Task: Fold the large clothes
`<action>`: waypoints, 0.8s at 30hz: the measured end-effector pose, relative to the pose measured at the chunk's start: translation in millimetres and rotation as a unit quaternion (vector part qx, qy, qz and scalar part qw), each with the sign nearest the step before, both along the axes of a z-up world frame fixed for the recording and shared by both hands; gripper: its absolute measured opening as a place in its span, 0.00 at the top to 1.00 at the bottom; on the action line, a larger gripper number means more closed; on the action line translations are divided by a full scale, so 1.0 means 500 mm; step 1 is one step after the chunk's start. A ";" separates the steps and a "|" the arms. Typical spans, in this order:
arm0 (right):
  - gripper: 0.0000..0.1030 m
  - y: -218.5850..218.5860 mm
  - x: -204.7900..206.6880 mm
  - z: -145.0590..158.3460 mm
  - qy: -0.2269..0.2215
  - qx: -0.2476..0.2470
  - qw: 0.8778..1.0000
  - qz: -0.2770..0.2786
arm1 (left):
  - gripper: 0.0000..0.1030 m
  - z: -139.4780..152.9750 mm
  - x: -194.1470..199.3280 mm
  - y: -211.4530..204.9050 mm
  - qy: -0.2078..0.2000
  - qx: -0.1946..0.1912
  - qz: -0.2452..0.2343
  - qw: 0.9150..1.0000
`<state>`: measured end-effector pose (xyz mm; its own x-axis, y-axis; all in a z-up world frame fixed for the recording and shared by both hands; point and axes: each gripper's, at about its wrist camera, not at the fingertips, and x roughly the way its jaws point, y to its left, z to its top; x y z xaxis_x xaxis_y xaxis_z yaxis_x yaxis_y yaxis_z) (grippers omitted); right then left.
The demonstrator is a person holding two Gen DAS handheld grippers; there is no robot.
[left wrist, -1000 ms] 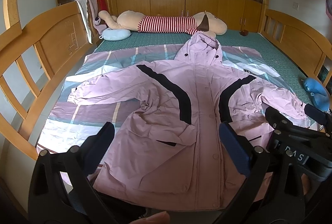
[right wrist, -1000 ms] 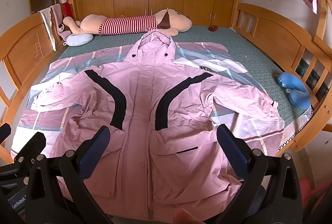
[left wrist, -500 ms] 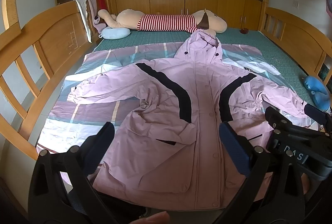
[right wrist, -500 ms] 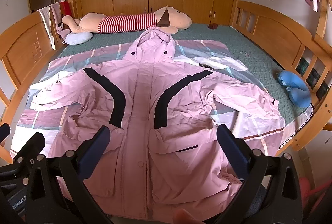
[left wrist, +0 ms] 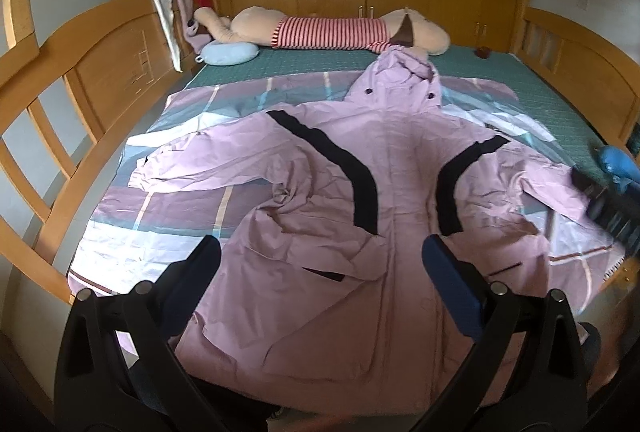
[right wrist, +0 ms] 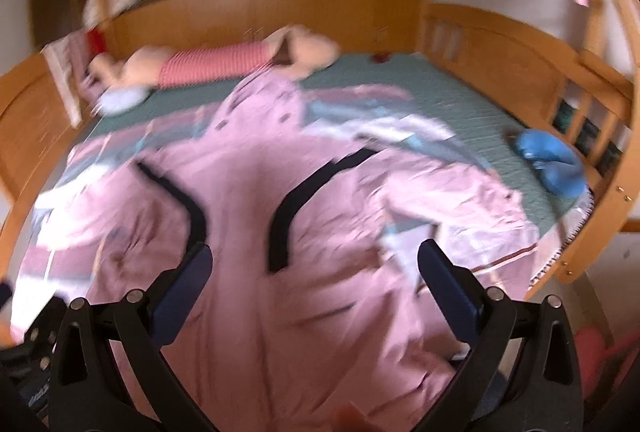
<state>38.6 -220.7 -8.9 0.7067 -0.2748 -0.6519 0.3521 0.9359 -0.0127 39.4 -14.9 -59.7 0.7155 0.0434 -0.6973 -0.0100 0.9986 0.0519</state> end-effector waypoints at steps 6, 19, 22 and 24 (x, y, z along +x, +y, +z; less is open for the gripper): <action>0.01 -0.148 0.088 -0.053 -0.018 0.018 0.998 -0.066 | 0.02 -0.050 0.072 -0.006 0.021 -0.007 -0.007 1.000; 0.04 -0.505 0.253 -0.412 0.068 0.288 0.925 -0.241 | 0.06 -0.120 0.362 -0.049 -0.035 0.085 -0.009 0.996; 0.04 -0.547 0.271 -0.480 0.087 0.364 0.891 -0.255 | 0.06 -0.174 0.402 -0.039 -0.007 0.061 -0.004 0.998; 0.04 -0.571 0.296 -0.500 0.084 0.379 0.887 -0.248 | 0.06 -0.231 0.412 -0.041 0.055 0.060 -0.032 0.996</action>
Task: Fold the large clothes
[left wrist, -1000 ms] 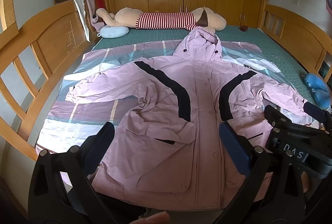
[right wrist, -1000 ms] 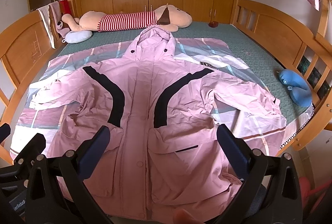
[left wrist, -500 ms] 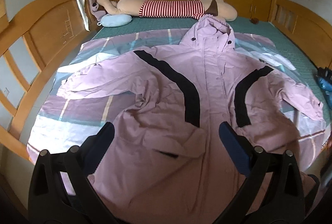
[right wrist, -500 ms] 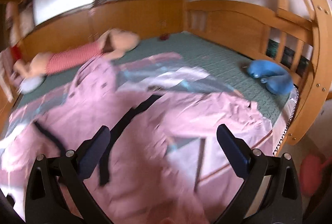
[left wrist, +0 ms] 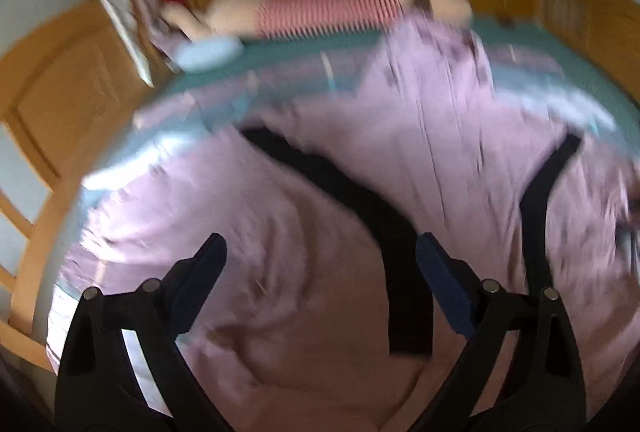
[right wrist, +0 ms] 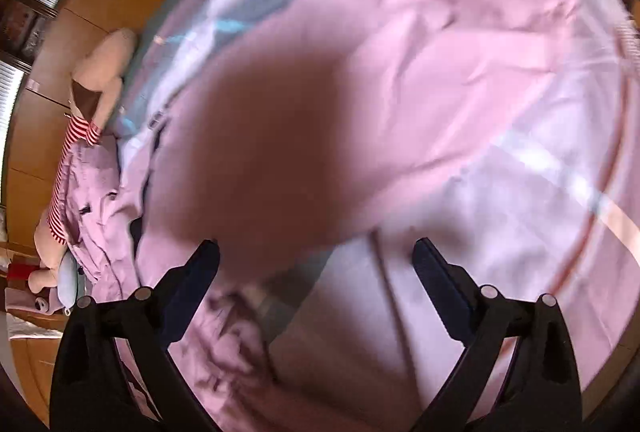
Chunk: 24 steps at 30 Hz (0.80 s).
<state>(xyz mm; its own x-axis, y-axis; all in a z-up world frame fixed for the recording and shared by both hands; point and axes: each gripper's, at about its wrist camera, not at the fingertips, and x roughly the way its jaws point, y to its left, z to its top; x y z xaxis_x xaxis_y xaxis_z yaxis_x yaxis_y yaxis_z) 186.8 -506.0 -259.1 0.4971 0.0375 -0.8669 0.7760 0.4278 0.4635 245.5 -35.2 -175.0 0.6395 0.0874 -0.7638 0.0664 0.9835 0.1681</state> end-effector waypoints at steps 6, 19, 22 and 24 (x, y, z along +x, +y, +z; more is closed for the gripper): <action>0.01 -0.040 0.041 -0.007 -0.040 -0.031 0.999 0.002 | 0.02 -0.037 -0.021 -0.022 0.039 0.005 -0.037 0.999; 0.95 0.052 -0.009 0.249 -0.201 -0.221 0.953 0.038 | 0.02 -0.025 0.003 0.042 0.050 -0.025 0.031 0.998; 0.96 0.178 0.016 0.303 -0.273 -0.217 0.923 0.162 | 0.02 -0.018 0.018 0.080 0.053 -0.040 0.059 0.996; 0.96 0.286 0.039 0.311 -0.273 -0.242 0.894 0.259 | 0.02 -0.015 0.026 0.102 0.053 -0.049 0.079 0.994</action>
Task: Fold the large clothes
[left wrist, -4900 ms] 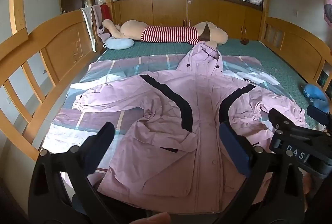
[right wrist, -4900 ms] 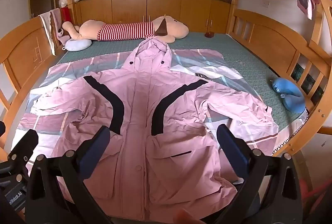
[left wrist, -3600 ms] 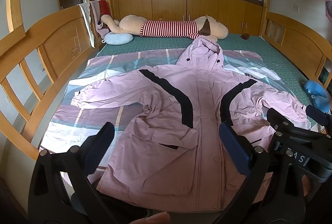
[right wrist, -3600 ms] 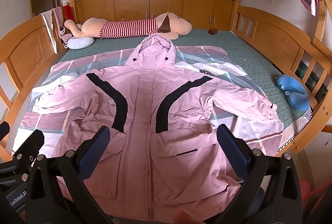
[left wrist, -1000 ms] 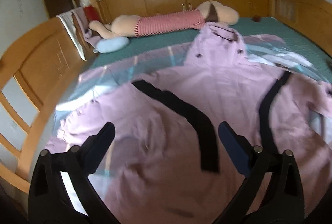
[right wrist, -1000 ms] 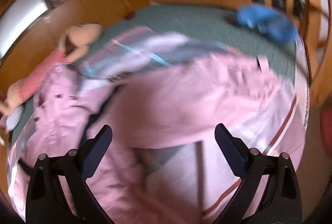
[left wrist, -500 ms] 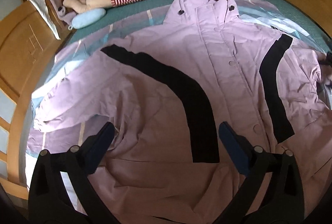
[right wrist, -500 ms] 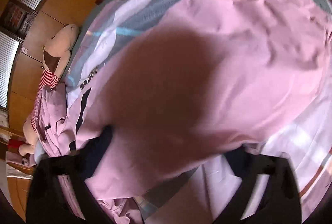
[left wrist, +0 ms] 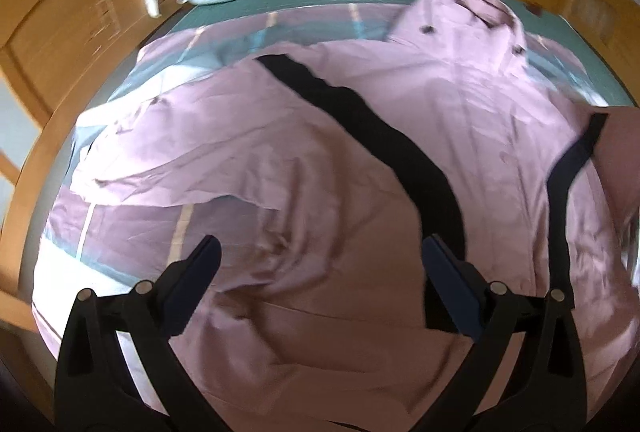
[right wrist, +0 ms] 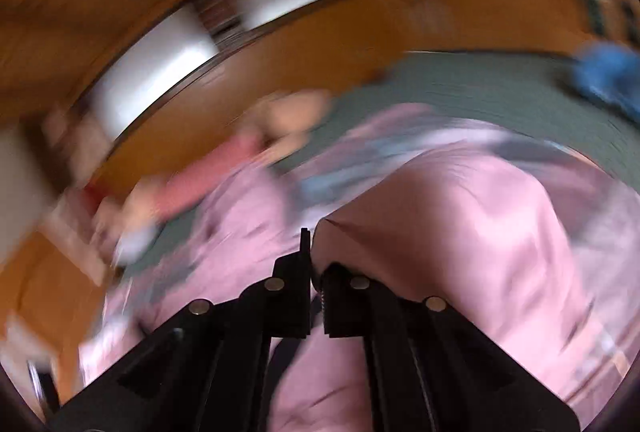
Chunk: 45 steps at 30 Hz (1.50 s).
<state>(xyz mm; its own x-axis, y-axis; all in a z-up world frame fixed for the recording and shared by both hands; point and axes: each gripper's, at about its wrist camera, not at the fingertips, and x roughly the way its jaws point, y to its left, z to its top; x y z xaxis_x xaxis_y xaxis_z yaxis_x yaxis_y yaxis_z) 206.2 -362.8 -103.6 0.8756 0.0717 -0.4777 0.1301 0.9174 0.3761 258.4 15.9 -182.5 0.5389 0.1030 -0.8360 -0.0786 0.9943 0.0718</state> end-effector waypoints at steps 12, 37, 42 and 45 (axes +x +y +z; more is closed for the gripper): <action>0.51 0.384 0.043 -0.231 0.210 -0.295 0.888 0.285 | 0.02 -0.030 0.027 0.088 0.050 -0.067 0.062 0.995; 0.12 0.140 0.017 -0.045 0.132 -0.029 0.981 0.140 | 0.02 -0.072 0.015 -0.035 0.043 -0.024 -0.046 0.998; 0.11 -0.110 0.026 -0.161 0.251 0.057 0.955 -0.149 | 0.02 -0.081 0.017 -0.036 0.054 -0.026 -0.049 0.997; 0.09 -0.172 0.026 -0.241 0.294 0.141 0.932 -0.156 | 0.02 -0.081 0.017 -0.035 0.056 -0.031 -0.047 0.997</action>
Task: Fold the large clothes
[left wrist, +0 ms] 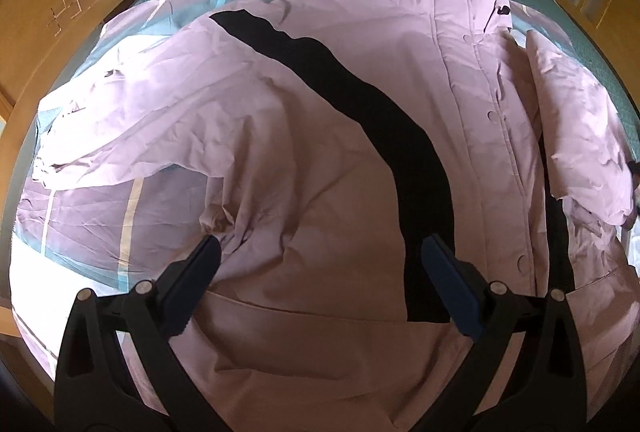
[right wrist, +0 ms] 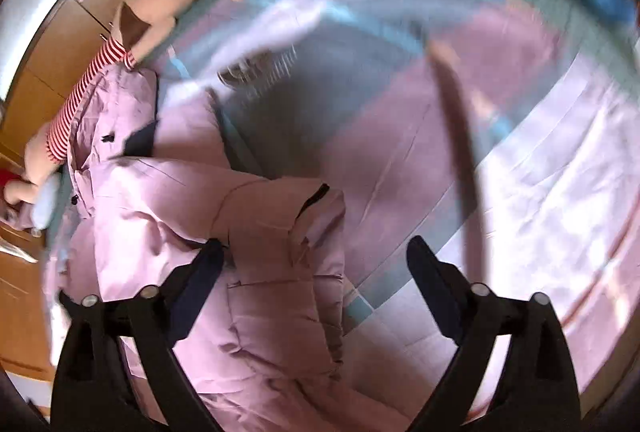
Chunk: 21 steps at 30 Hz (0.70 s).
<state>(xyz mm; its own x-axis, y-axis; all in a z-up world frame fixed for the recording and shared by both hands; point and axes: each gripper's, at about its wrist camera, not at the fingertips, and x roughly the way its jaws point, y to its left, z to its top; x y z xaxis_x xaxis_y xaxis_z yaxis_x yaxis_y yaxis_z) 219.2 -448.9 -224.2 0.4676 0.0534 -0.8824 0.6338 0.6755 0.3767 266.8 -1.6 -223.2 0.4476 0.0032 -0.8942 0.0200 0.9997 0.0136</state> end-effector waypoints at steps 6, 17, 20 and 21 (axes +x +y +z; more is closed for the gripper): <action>0.68 0.012 -0.008 0.012 -0.113 0.125 0.986 0.013 | 0.02 -0.001 -0.002 -0.004 0.001 0.003 -0.002 1.000; 0.02 0.369 -0.010 0.247 -0.317 0.067 0.848 0.419 | 0.02 -0.006 0.003 0.006 0.006 -0.004 0.007 1.000; 0.02 0.383 0.013 0.221 -0.269 0.071 0.861 0.426 | 0.02 -0.010 0.012 0.013 0.014 -0.015 0.011 1.000; 0.02 0.375 0.016 0.211 -0.253 0.072 0.871 0.416 | 0.02 -0.010 0.015 0.014 0.016 -0.022 0.011 1.000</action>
